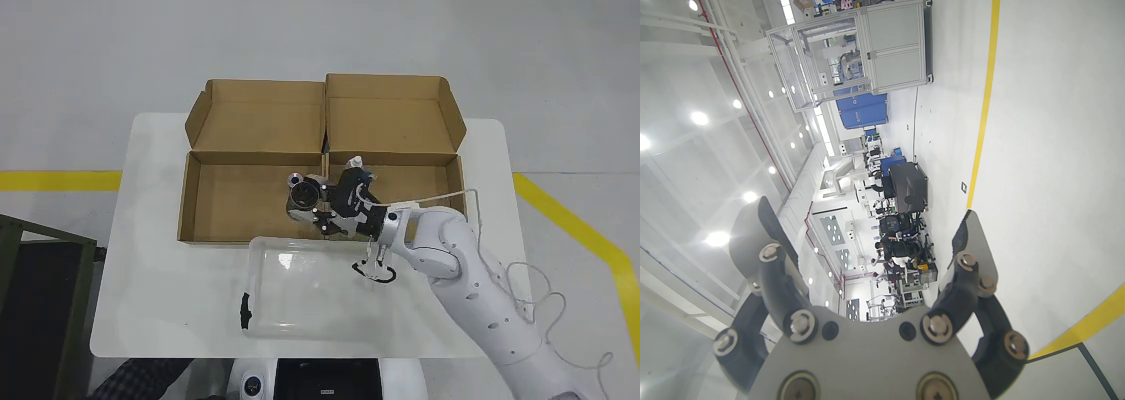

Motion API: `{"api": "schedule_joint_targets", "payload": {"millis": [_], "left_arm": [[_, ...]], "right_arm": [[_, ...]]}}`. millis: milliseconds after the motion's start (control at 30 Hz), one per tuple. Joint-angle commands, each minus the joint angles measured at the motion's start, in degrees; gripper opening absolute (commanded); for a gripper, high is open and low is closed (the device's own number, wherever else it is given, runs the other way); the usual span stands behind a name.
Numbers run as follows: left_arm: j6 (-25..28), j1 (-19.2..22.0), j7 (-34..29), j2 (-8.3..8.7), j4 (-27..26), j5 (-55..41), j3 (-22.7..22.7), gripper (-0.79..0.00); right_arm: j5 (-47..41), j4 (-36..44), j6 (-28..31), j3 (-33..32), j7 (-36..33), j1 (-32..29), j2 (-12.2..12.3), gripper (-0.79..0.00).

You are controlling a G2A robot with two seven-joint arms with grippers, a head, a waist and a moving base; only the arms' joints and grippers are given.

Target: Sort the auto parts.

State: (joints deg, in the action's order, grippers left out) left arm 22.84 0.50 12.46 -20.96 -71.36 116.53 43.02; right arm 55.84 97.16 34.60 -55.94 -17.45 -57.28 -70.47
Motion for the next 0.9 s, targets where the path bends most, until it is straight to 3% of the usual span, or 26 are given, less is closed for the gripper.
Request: {"api": "schedule_joint_targets", "payload": {"millis": [0, 867], "left_arm": [[0.0, 0.0, 0.0, 0.0, 0.0, 0.0, 0.0, 0.0], [0.0, 0.0, 0.0, 0.0, 0.0, 0.0, 0.0, 0.0]], "right_arm": [[1.6, -0.9, -0.6, 1.4, -0.4, 1.2, -0.3, -0.785], [15.0, -14.4, -7.7, 13.6, -5.4, 12.1, -4.9, -0.785]]}}
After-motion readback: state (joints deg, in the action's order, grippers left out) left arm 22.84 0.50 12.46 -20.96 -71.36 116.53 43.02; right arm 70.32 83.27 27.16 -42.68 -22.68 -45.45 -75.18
